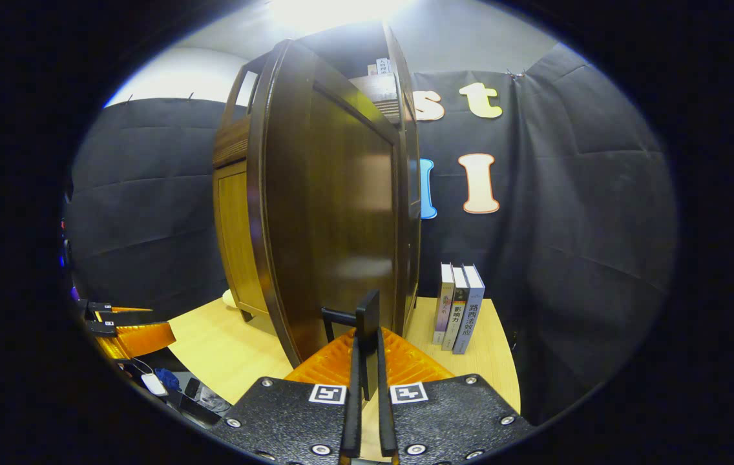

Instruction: Open the right door of the double-door shoe cabinet with the right hand, and open the left door with the left hand.

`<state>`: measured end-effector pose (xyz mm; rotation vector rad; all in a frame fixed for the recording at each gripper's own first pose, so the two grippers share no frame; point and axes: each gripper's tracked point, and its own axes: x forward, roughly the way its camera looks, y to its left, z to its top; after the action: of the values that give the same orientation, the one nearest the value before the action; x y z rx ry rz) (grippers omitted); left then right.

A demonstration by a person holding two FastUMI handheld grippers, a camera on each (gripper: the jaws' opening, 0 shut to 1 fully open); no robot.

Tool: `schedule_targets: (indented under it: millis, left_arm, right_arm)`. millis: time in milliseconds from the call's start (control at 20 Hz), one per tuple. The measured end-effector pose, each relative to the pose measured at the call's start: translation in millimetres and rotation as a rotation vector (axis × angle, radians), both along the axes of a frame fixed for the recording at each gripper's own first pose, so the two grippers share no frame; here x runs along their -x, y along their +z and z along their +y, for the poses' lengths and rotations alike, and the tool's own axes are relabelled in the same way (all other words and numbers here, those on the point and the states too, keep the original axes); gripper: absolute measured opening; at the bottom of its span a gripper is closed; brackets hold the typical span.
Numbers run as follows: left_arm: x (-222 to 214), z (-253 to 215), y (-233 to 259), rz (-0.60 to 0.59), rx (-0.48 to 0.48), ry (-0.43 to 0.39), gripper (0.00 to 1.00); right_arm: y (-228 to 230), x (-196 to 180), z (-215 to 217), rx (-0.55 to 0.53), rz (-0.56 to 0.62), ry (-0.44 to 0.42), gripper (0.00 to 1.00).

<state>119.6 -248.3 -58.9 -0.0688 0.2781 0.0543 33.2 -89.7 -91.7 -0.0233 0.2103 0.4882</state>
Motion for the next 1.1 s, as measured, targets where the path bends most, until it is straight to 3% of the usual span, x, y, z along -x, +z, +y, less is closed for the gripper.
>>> schedule_targets:
  millis: [150,200,250,300,350,450,500,550,650,700,750,900,950,1000,1100]
  left_arm:
    - [12,1,-13,0.008,0.017,0.066,0.94]
    - [14,3,-18,0.016,0.017,0.084,0.89]
    - [14,3,-21,0.021,0.015,0.099,0.95]
    - [12,3,-20,0.020,0.016,0.107,0.94]
    - [10,2,-17,0.016,0.016,0.113,0.83]
    - [6,6,-10,0.003,0.005,0.123,0.89]
    - [4,9,-6,-0.005,-0.003,0.127,0.83]
    - [-1,12,-3,-0.010,-0.014,0.129,0.94]
    - [-9,20,-1,-0.012,-0.035,0.130,0.89]
    - [-13,25,0,-0.011,-0.040,0.128,0.95]
    - [-20,29,2,-0.013,-0.042,0.125,0.89]
    - [-44,47,11,-0.025,-0.060,0.111,0.89]
    - [-58,54,17,-0.032,-0.071,0.104,0.95]
    - [-68,62,22,-0.039,-0.083,0.094,0.89]
    - [-93,76,33,-0.061,-0.102,0.067,0.95]
  right_arm:
    - [-1,-5,-19,0.005,-0.011,0.011,0.11]
    - [-1,-9,-26,0.009,-0.016,0.004,0.11]
    - [-2,-13,-34,0.010,-0.020,-0.005,0.11]
    - [-1,-15,-38,0.000,-0.015,-0.002,0.11]
    - [-3,-13,-35,-0.021,0.005,0.019,0.11]
    - [-6,-11,-36,-0.032,0.022,0.021,0.11]
    - [-4,-12,-37,-0.029,0.017,0.017,0.10]
    - [-5,-12,-37,-0.029,0.015,0.014,0.09]
    - [-4,-11,-39,-0.042,0.017,0.002,0.10]
    - [-2,-10,-40,-0.049,0.016,-0.008,0.11]
    - [-2,-9,-42,-0.050,0.019,-0.014,0.09]
    - [-3,-2,-45,-0.032,0.036,-0.035,0.09]
    - [-3,1,-46,-0.026,0.039,-0.046,0.09]
    - [-2,4,-49,-0.015,0.039,-0.061,0.11]
    - [-1,10,-55,0.013,0.038,-0.114,0.11]
